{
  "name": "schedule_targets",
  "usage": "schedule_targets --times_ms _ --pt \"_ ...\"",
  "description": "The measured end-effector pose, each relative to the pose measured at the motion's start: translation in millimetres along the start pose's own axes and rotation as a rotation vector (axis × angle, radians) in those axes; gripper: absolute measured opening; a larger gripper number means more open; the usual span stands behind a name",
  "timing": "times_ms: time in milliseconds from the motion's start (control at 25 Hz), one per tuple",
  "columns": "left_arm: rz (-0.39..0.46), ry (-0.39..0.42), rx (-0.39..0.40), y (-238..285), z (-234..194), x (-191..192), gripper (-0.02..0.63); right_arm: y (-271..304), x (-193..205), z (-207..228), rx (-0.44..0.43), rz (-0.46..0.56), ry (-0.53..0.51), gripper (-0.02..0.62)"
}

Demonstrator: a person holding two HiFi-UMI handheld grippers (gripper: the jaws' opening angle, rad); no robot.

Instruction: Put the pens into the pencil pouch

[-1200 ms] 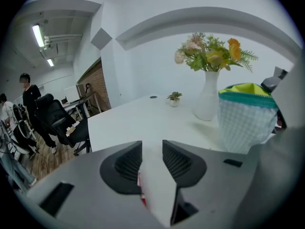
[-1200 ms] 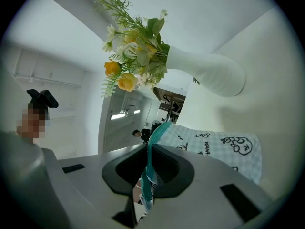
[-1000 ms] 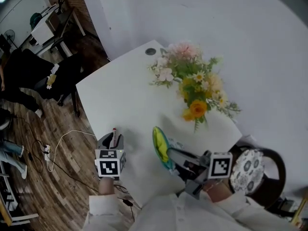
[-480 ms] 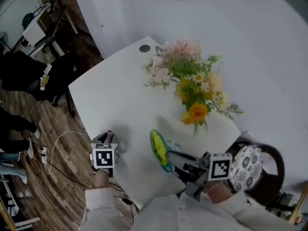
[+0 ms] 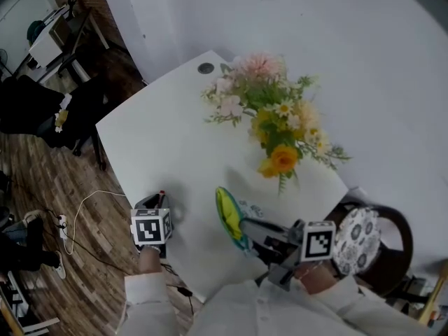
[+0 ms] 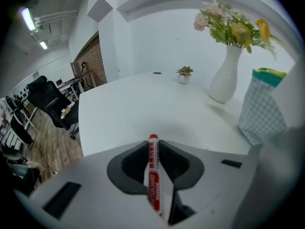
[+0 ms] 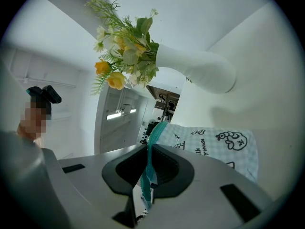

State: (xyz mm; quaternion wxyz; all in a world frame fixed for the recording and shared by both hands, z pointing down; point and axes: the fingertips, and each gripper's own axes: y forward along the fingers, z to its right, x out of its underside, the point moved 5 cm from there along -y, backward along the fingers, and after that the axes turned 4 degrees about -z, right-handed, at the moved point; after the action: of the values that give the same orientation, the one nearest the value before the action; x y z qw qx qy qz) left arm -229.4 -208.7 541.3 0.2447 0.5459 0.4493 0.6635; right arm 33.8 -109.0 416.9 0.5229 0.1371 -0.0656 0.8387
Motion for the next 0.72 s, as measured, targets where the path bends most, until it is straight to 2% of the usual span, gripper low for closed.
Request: schedule_targets --times_ms 320,720 --pt "0.194 -0.008 0.071 -37.7 55.8 -17.2 0.071 -8.3 1.7 2.6 -0.003 0.028 -0.007 0.034" --pt "0.409 -0.046 0.251 -102.2 114.8 -39.2 0.071 -19.0 10.5 -1.2 -0.030 0.046 0.003 0.034"
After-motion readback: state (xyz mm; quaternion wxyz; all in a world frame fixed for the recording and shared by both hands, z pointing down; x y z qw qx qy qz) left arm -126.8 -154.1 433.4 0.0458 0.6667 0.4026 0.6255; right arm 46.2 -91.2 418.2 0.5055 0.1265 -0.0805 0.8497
